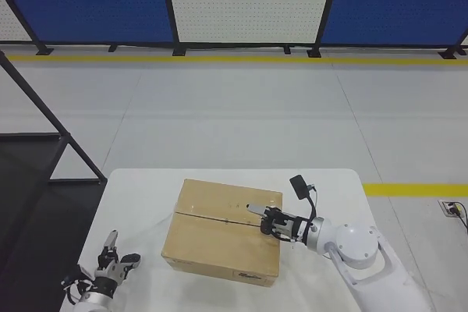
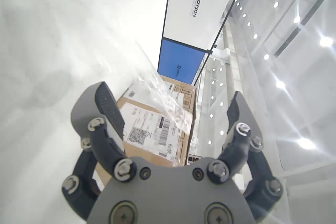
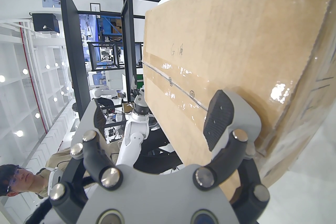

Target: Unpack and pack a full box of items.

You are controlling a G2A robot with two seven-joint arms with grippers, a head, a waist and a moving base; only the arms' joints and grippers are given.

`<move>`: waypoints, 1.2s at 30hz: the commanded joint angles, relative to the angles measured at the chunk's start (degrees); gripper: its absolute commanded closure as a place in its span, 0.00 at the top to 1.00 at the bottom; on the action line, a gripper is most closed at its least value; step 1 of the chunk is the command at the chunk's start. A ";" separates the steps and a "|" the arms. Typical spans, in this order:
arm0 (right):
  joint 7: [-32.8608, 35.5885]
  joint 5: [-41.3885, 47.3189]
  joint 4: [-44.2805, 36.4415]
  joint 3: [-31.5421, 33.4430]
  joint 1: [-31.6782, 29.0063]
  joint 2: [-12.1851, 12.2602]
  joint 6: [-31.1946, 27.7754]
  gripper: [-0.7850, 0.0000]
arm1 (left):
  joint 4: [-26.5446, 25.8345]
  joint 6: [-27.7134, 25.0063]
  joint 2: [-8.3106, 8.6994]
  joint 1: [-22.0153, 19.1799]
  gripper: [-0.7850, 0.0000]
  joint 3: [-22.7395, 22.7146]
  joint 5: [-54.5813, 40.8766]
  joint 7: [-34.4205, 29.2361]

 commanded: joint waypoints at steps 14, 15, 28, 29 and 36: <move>0.00 0.00 0.00 0.00 0.00 0.00 0.00 1.00 | 6.96 -3.02 -2.17 -9.38 1.00 2.77 0.47 4.58; 0.00 0.00 0.00 0.00 0.00 0.00 0.00 1.00 | 7.30 -3.07 -2.35 -10.01 1.00 3.00 0.60 4.80; 0.00 0.00 0.00 0.00 0.00 0.00 0.00 1.00 | 11.05 -4.50 -4.44 -15.87 1.00 6.99 2.77 7.96; 0.00 0.00 0.00 0.00 0.00 0.00 0.00 1.00 | 11.21 -5.06 -4.61 -16.15 1.00 6.96 2.43 8.55; 0.00 0.00 0.00 0.00 0.00 0.00 0.00 1.00 | 9.97 -8.23 -4.98 -15.88 1.00 3.53 1.66 10.10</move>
